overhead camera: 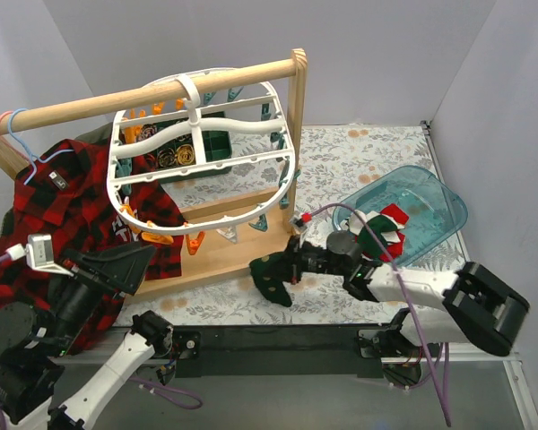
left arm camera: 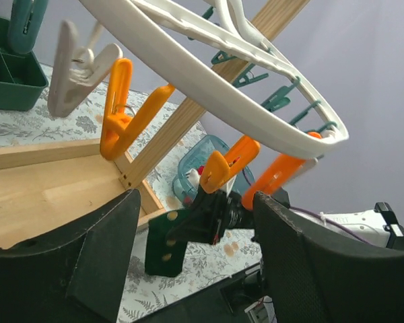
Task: Remove the socks clipped to the hanger
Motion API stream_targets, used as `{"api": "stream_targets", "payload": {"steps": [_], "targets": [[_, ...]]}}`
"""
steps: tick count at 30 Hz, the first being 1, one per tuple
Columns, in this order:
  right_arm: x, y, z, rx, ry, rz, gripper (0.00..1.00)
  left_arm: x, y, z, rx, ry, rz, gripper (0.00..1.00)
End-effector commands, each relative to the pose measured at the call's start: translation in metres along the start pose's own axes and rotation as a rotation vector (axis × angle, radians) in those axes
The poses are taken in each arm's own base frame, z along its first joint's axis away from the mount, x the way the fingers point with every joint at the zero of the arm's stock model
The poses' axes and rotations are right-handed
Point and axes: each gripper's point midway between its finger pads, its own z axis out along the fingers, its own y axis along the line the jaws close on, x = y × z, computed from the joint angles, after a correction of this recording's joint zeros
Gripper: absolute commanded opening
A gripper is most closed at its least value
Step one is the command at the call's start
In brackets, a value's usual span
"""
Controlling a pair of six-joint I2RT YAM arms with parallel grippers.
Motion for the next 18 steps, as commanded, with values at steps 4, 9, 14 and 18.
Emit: {"api": "stream_targets", "payload": {"steps": [4, 9, 14, 18], "targets": [[-0.073, -0.068, -0.094, 0.498, -0.226, -0.086, 0.01, -0.008, -0.021, -0.044, 0.124, -0.003, 0.035, 0.70], [-0.132, -0.093, -0.176, 0.840, -0.374, -0.109, 0.01, -0.002, -0.070, -0.035, 0.364, 0.094, 0.129, 0.70], [-0.145, -0.128, -0.248, 1.115, -0.408, -0.016, 0.01, 0.009, -0.118, -0.007, 0.626, 0.198, 0.217, 0.71], [-0.141, -0.152, -0.274, 1.200, -0.384, 0.055, 0.02, 0.038, -0.147, 0.014, 0.856, 0.422, 0.192, 0.71]]}}
